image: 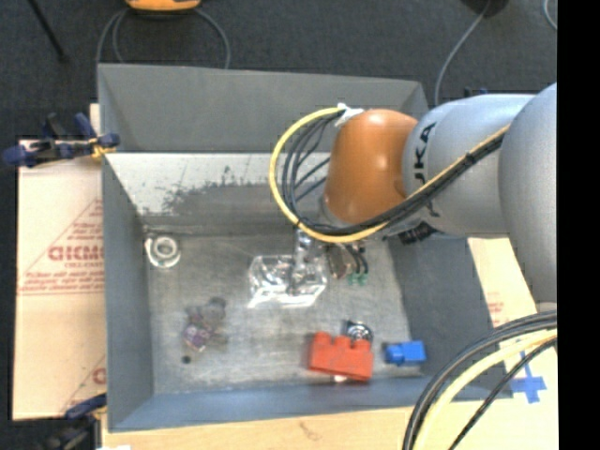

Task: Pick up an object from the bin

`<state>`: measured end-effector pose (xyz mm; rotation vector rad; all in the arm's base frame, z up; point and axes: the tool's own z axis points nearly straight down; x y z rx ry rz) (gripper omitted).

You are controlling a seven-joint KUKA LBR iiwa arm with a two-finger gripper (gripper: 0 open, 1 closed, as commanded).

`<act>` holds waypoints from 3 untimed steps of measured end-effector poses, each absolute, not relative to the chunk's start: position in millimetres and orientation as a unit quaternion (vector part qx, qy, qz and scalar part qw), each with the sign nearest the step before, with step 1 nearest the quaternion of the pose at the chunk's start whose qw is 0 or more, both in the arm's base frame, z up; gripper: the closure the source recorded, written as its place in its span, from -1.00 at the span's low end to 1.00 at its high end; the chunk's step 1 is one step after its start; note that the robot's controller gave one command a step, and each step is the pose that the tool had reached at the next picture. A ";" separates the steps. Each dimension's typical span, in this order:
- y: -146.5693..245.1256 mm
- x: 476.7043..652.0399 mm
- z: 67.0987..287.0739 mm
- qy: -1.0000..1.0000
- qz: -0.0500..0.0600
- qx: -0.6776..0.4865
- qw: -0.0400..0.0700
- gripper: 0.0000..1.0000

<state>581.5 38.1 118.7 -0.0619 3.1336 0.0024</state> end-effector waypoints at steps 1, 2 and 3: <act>37.0 584.6 265.7 1.000 0.001 -0.016 0.007 1.00; 37.0 583.2 260.5 1.000 0.001 -0.016 0.002 -1.00; 88.1 570.1 98.4 0.999 0.002 0.034 0.006 -1.00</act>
Offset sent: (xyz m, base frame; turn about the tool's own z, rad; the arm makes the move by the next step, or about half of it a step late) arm 0.0006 -0.0013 0.1407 0.0124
